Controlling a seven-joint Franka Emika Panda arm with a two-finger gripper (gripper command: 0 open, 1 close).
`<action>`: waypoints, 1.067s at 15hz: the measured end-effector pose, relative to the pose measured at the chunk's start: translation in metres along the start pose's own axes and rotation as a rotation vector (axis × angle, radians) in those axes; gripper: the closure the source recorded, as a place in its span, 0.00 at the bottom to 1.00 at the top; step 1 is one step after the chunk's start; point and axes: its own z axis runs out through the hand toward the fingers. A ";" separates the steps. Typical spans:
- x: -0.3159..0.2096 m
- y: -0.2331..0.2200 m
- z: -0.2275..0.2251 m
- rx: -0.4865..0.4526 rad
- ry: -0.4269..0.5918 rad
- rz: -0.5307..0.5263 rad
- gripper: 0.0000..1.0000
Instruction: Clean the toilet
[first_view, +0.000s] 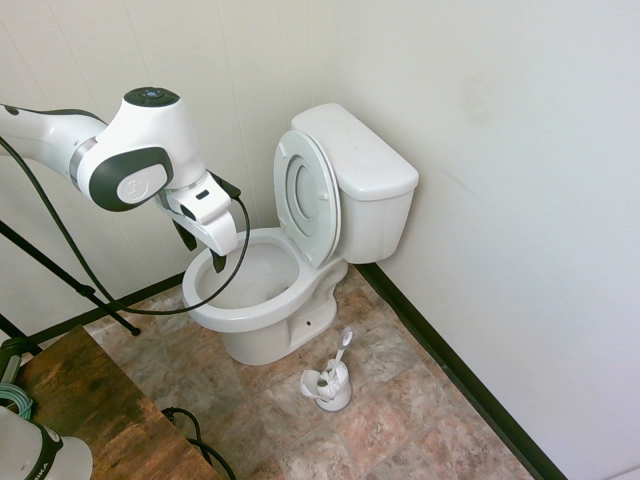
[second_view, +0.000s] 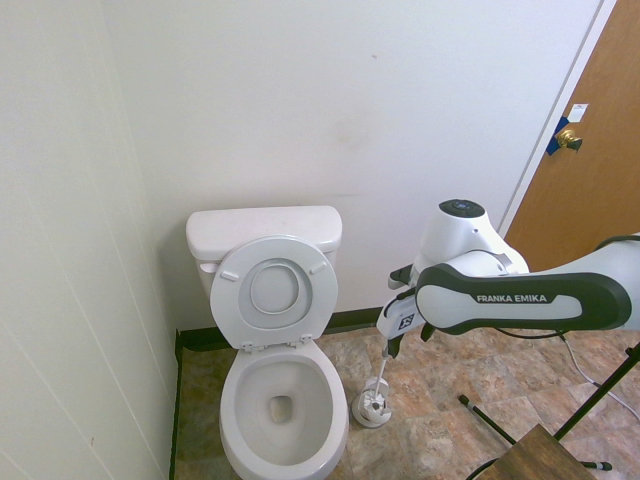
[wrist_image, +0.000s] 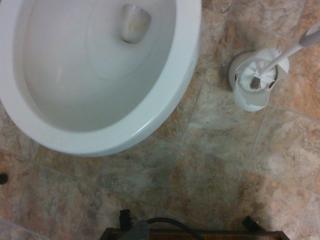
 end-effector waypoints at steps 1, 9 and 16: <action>0.000 -0.001 0.000 0.002 0.002 0.002 0.00; 0.151 -0.015 0.056 -0.048 0.001 0.236 0.00; 0.255 -0.020 0.196 -0.100 -0.094 0.367 0.00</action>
